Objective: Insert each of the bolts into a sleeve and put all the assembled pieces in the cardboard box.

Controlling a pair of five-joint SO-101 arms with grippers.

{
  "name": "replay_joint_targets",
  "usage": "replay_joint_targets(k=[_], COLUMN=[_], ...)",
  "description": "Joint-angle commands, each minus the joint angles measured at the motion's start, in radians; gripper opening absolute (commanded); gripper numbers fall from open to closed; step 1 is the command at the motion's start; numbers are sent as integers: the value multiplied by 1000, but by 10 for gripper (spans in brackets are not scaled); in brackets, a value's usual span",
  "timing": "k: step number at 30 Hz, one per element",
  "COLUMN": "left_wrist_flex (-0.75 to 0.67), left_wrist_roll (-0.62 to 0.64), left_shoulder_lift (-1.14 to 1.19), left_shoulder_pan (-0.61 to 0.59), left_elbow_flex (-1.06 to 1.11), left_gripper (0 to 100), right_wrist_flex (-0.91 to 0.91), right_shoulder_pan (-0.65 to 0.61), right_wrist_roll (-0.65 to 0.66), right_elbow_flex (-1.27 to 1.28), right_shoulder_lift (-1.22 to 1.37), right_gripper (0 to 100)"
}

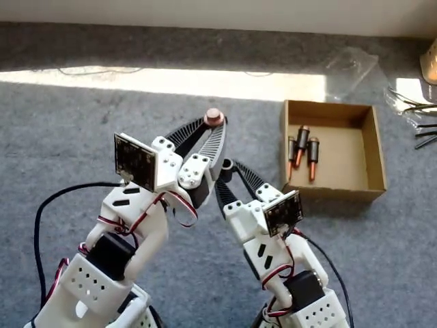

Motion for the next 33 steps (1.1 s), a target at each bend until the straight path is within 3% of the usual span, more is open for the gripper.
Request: replay_joint_targets(k=[1,33], left_wrist_flex=[-3,-5], left_wrist_roll=[21,20], left_shoulder_lift=[-16,-12], left_shoulder_pan=[18,58], left_elbow_flex=[1,8], left_gripper=[6,6], right_wrist_flex=[5,8], right_shoulder_pan=[10,8], right_wrist_roll=[18,18], right_elbow_flex=[151,151], right_shoulder_lift=[-8,-1], right_gripper=[5,5])
